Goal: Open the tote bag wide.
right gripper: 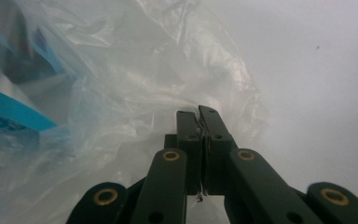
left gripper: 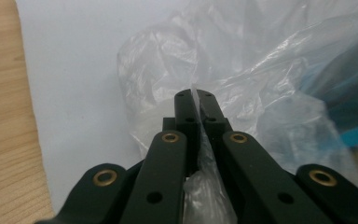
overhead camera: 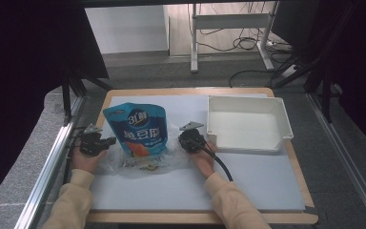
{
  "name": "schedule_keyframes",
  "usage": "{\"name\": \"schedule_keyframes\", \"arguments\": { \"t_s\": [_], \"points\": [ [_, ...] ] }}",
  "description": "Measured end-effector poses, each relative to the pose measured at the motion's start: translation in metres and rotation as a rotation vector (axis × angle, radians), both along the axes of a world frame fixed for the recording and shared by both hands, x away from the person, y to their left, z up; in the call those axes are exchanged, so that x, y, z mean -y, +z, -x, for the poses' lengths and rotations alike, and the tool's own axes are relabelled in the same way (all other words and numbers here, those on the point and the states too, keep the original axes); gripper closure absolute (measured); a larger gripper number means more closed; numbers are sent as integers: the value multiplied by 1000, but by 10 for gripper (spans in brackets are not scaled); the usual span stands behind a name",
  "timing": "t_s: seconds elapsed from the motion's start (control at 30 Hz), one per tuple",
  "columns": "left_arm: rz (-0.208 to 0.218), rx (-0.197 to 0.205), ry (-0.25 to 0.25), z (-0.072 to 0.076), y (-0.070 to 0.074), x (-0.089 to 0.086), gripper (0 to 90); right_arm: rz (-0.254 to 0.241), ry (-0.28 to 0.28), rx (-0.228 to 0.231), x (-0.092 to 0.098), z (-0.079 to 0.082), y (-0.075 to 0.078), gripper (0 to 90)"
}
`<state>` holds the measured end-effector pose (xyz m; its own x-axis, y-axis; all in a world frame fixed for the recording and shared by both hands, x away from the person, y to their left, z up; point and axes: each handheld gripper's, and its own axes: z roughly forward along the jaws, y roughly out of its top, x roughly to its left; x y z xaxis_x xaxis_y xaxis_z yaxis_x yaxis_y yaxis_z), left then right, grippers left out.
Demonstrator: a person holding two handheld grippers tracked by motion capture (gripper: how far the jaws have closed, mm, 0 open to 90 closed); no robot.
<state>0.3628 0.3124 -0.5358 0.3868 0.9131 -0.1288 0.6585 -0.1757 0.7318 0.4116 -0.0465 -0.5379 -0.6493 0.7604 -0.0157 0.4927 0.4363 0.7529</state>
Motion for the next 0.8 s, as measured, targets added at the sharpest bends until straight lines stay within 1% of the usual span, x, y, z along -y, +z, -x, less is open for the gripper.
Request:
{"name": "schedule_keyframes", "arguments": {
  "t_s": [0.07,0.13,0.33,0.5,0.67,0.77,0.8],
  "points": [
    [-11,-11,-7,-3,-4,2,900,-8,-3,-2,1,-1,-2,871],
    [-15,-19,-12,-5,-7,2,899,-3,0,0,1,0,-2,874],
    [19,-39,-8,-5,-15,0,899,3,-2,4,2,0,-2,871],
    [15,-32,-5,-3,-16,3,899,3,-6,4,4,2,-1,870],
    [37,-36,0,-2,-17,2,898,1,-3,1,6,3,-1,861],
    [34,-36,3,-2,-17,2,898,-6,4,0,7,3,-1,816],
    [33,-36,3,-2,-17,2,897,-9,9,6,7,3,-1,803]
  ]
}}
